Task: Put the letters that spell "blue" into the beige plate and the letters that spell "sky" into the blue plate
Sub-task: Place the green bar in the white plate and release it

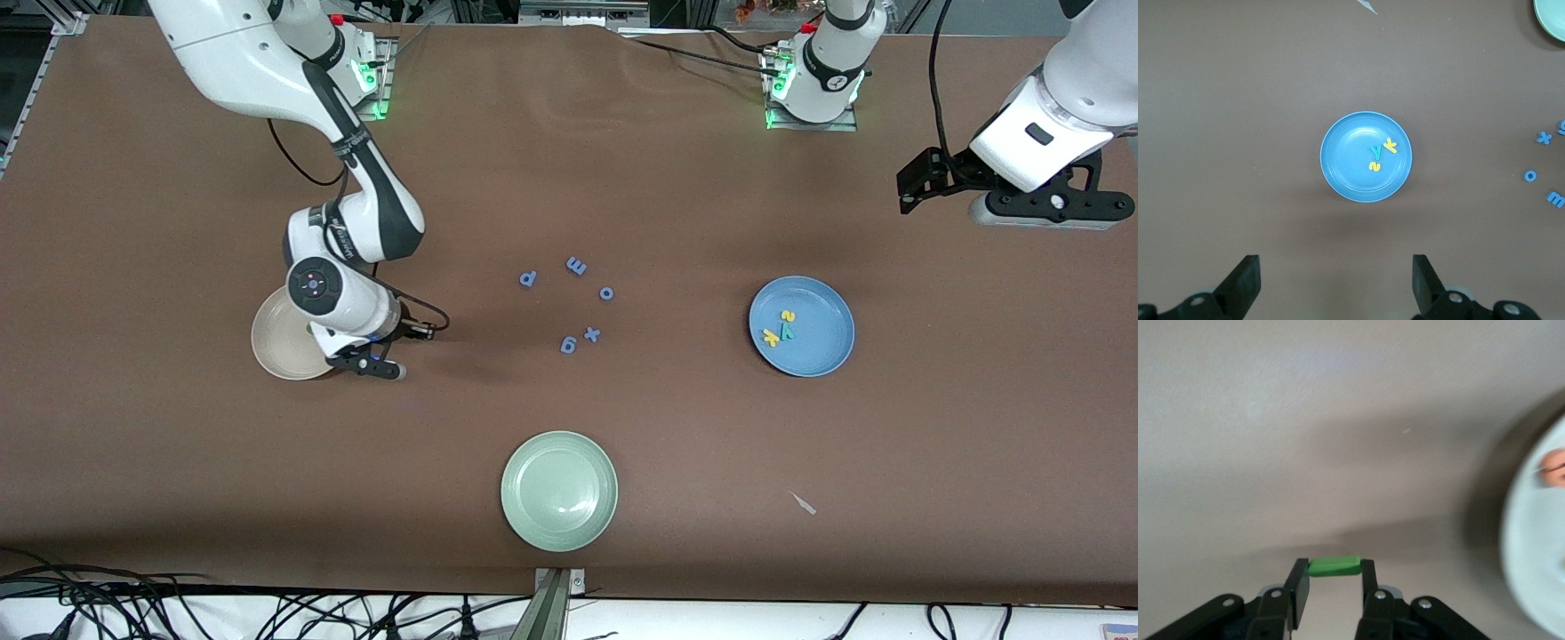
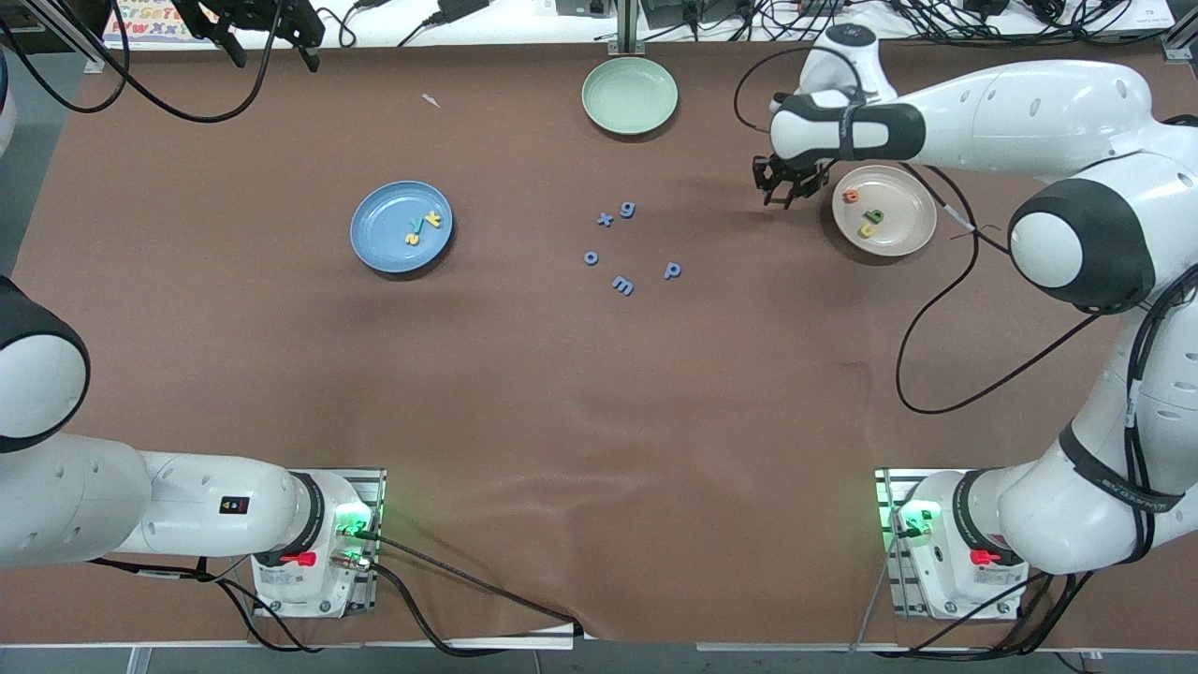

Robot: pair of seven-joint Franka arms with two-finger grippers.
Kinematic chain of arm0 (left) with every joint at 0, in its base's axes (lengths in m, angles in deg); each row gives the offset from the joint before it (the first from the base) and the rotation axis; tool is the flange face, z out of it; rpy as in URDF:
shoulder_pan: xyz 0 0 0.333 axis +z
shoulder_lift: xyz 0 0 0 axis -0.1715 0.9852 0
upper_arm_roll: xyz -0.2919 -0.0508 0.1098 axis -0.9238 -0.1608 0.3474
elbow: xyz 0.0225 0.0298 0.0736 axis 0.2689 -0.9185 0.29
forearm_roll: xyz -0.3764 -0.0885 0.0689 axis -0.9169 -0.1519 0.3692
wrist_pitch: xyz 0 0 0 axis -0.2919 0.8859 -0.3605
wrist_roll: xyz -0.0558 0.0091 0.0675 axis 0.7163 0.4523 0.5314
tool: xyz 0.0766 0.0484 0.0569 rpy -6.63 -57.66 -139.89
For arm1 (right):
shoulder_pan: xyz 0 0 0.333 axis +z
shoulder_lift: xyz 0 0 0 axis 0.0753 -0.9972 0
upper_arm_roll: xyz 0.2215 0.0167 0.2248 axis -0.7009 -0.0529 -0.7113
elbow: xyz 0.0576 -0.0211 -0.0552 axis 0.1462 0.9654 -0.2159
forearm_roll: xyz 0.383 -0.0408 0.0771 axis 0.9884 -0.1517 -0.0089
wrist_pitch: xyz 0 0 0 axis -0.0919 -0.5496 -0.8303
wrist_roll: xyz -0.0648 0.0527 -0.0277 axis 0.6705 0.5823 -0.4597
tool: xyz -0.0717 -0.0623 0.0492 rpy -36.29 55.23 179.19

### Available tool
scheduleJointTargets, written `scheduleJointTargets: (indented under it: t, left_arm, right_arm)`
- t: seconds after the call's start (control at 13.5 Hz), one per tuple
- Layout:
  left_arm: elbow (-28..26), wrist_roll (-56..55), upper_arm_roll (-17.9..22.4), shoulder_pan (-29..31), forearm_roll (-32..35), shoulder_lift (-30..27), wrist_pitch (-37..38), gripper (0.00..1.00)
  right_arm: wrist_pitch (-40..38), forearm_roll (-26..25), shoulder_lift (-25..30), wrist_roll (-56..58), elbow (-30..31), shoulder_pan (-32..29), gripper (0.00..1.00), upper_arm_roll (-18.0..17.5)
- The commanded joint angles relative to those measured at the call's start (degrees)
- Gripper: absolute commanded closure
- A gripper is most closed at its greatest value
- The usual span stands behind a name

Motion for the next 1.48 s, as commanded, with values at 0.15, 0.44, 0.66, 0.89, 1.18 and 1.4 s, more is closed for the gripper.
scheduleJointTargets:
  t: [0.15, 0.44, 0.66, 0.89, 1.18, 1.4]
  left_arm:
    - [1.51, 0.39, -0.09, 0.14, -1.46, 0.25, 1.43, 0.00]
    - [1.43, 0.22, -0.09, 0.40, -1.46, 0.34, 1.44, 0.00]
    - [1.42, 0.48, 0.09, 0.57, -1.55, 0.34, 1.96, 0.00]
    - [1.42, 0.31, 0.09, 0.57, -1.46, 0.34, 1.96, 0.00]
    - [1.51, 0.57, 0.09, 0.57, -1.46, 0.34, 1.96, 0.00]
    - [1.51, 0.57, 0.17, 0.57, -1.46, 0.34, 1.96, 0.00]
  right_arm:
    - [-8.47, 0.25, 4.28, 15.06, 0.61, -0.47, 0.68, 7.74]
    - [-10.50, 0.25, 3.41, 22.20, 1.32, -1.17, 0.68, 12.68]
    - [-10.41, 0.25, 2.52, 21.69, 1.06, -2.84, 0.10, 12.68]
    - [-10.76, 0.25, 2.88, 20.54, -0.43, -2.41, 0.00, 12.33]
    - [-23.38, 0.34, 3.31, 18.87, -8.15, -2.23, 0.00, 11.98]
    - [-24.74, 1.65, 3.23, 18.69, -10.63, -2.05, 0.00, 11.46]
